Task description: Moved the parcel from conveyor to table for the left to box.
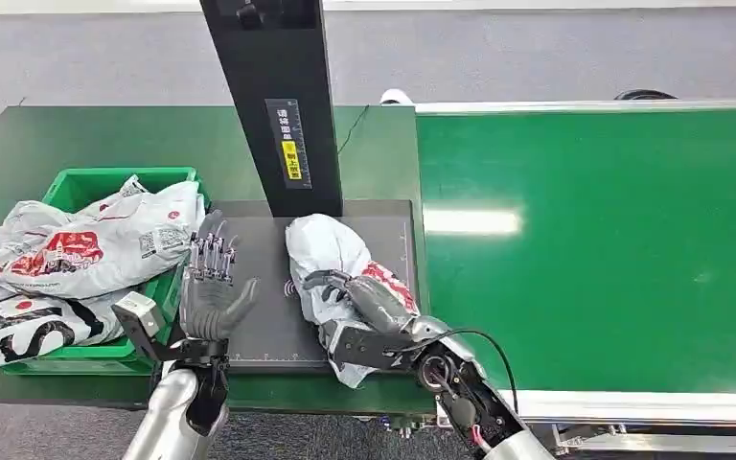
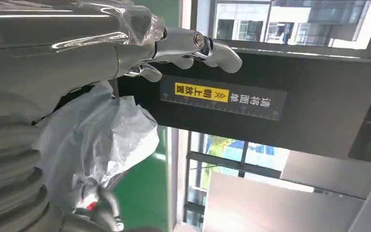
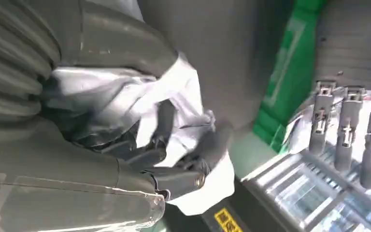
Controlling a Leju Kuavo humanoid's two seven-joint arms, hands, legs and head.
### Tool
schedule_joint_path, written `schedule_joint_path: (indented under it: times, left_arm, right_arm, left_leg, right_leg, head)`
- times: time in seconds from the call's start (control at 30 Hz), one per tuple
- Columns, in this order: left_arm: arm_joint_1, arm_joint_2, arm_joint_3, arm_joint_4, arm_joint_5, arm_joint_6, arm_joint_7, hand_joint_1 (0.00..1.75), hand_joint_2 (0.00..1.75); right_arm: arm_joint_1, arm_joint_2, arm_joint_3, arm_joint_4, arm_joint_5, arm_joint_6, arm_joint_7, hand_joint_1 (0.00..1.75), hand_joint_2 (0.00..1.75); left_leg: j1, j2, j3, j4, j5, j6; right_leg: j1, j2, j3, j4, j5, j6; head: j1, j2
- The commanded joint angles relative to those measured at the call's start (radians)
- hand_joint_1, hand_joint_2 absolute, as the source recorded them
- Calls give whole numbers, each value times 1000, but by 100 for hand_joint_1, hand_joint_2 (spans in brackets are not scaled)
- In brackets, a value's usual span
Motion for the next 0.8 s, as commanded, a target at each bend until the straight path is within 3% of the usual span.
schedule_joint_path:
  times: [0.03,0.33,0.4,0.43,0.5,0.8]
  left_arm:
    - [25,-7,-18,-18,-17,19,10,0,175]
    - [-11,-5,-26,16,-36,-24,21,0,175]
    - [-5,-2,-29,9,-44,-30,18,0,175]
    - [2,1,-31,0,-34,-60,22,0,175]
    - [20,21,-50,-28,-60,-113,43,0,175]
    - [19,24,-65,-24,-85,-122,48,0,175]
  right_arm:
    - [15,-15,-109,-27,-297,146,-115,0,175]
    - [78,-62,-184,-218,-454,170,-97,0,175]
    - [97,-63,-214,-259,-453,107,-111,0,175]
    - [111,-54,-241,-300,-385,-58,-118,0,175]
    - [127,-42,-260,-372,-335,-200,-116,0,175]
    - [143,-42,-270,-412,-332,-229,-114,0,175]
  left_leg:
    - [0,0,3,-1,-1,1]
    - [0,-2,1,0,0,1]
    - [0,-2,1,0,0,1]
    - [0,-3,2,0,0,1]
    - [0,-2,2,0,-1,1]
    - [0,0,2,-1,0,1]
  right_leg:
    - [0,-2,4,-2,-1,0]
    - [0,-4,2,-1,-1,0]
    - [0,-4,2,-1,-1,0]
    - [0,-5,3,-1,-1,0]
    - [0,-4,3,-1,-1,0]
    - [0,-2,3,-1,-1,0]
  head:
    - [0,0]
    - [0,0]
    - [0,0]
    - [0,0]
    - [0,0]
    - [0,0]
